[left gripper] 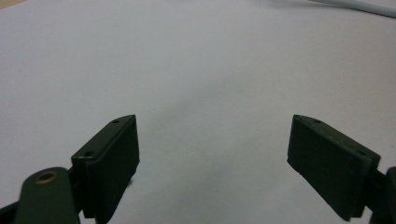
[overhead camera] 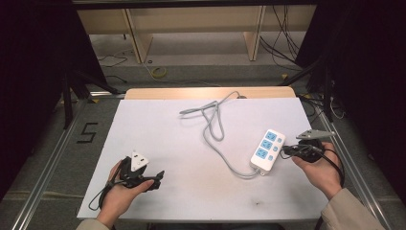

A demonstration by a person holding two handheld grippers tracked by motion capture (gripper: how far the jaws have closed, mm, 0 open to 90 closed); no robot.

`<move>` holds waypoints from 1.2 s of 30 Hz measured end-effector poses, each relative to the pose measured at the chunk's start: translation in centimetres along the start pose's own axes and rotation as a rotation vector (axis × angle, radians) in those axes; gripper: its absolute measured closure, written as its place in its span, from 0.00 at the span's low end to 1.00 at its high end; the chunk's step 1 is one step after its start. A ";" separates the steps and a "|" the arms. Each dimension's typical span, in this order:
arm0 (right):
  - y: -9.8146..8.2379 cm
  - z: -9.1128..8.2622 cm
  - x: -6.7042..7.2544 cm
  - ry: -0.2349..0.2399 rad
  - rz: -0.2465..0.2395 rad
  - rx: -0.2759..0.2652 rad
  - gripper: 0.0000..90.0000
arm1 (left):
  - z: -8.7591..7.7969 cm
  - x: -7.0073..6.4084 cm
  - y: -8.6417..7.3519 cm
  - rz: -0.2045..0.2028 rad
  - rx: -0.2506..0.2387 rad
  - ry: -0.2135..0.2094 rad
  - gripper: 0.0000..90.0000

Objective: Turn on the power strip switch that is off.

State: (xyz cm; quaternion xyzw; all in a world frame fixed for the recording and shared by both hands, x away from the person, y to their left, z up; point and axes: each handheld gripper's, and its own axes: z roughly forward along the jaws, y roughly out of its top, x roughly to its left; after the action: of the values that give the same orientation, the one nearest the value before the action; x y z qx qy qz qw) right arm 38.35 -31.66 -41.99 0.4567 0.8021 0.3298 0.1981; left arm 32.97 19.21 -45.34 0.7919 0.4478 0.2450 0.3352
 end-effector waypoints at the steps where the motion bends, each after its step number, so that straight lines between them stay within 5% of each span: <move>1: 0.0 0.1 0.0 0.001 0.000 0.003 1.00 | 0.0 0.0 0.0 -0.006 -0.003 0.000 0.18; 36: 1.5 1.7 -0.4 0.003 0.004 0.068 1.00 | 0.1 -0.1 0.0 -0.008 -0.004 0.007 0.18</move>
State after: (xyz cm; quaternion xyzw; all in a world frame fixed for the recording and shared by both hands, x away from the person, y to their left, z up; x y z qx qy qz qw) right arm 40.53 -30.81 -42.12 0.4644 0.8123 0.3032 0.1806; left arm 33.02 19.12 -45.38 0.7886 0.4516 0.2471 0.3363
